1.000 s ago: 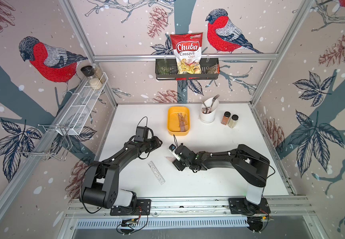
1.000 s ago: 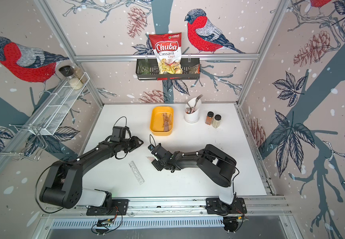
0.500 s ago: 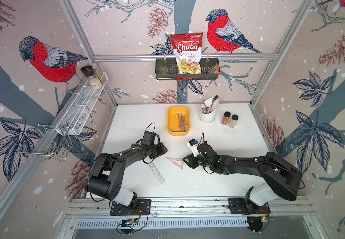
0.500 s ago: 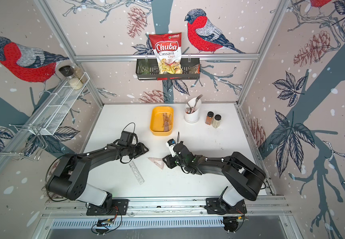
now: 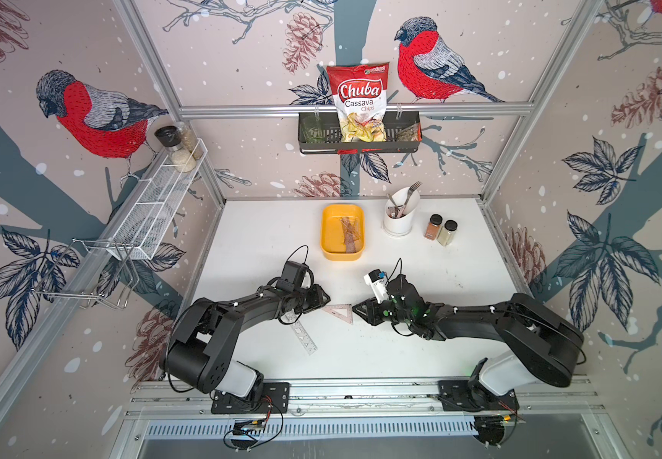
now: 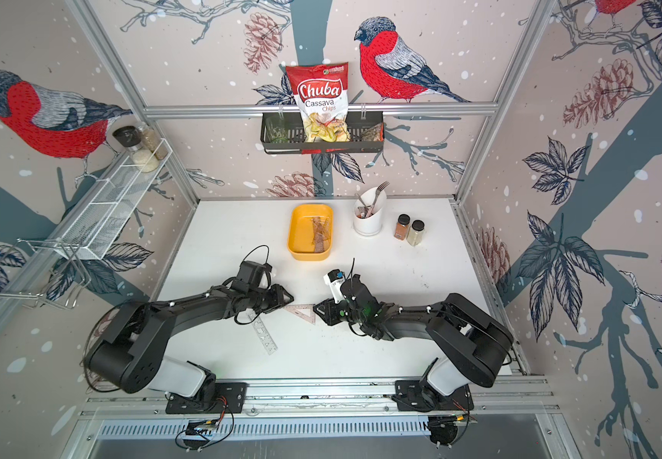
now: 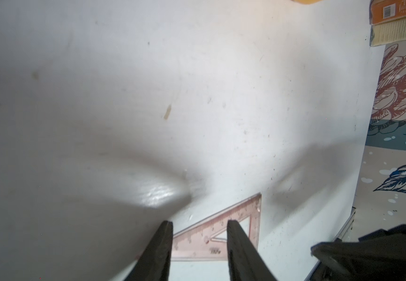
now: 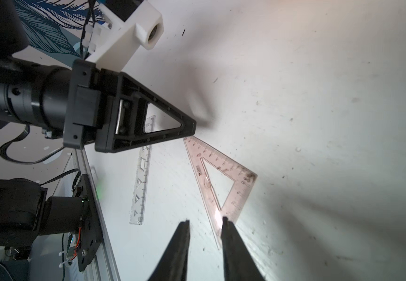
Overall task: Put the scattered rulers into the storage box
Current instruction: Pick up the ruler from the center of the board.
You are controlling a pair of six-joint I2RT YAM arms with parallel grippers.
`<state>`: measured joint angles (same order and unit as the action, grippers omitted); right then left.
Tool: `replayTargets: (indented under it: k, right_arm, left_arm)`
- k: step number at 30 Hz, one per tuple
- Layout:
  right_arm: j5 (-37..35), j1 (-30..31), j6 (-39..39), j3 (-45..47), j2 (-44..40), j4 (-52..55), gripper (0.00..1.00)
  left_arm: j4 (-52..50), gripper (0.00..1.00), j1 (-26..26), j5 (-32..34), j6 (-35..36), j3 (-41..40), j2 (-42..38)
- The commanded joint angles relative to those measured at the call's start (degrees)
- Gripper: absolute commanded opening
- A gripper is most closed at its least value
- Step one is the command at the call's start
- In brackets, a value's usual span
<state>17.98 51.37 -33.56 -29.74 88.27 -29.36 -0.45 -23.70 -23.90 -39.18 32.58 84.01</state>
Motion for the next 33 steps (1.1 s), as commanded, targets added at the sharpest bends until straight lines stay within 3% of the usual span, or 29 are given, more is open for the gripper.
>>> replayTargets:
  k: [1, 10, 20, 33]
  right_arm:
    - [1.5, 0.4, -1.0, -2.2, 2.3, 0.4, 0.25]
    - [2.0, 0.9, -0.7, -4.3, 6.5, 0.9, 0.11]
    - [1.8, 0.4, 0.2, -5.9, 10.0, 2.0, 0.1]
    - [1.7, 0.0, 0.3, -5.4, 11.8, 1.3, 0.09]
  left_arm:
    - [-4.9, 0.42, -0.1, 1.2, -0.5, -0.8, -2.1]
    - [-6.6, 0.42, 0.6, 3.2, 0.9, 0.5, -3.1]
    - [-8.0, 0.48, 2.9, 4.0, 2.3, 0.3, -5.4]
    - [-7.1, 0.48, 2.9, 3.8, 1.8, -1.6, -4.8]
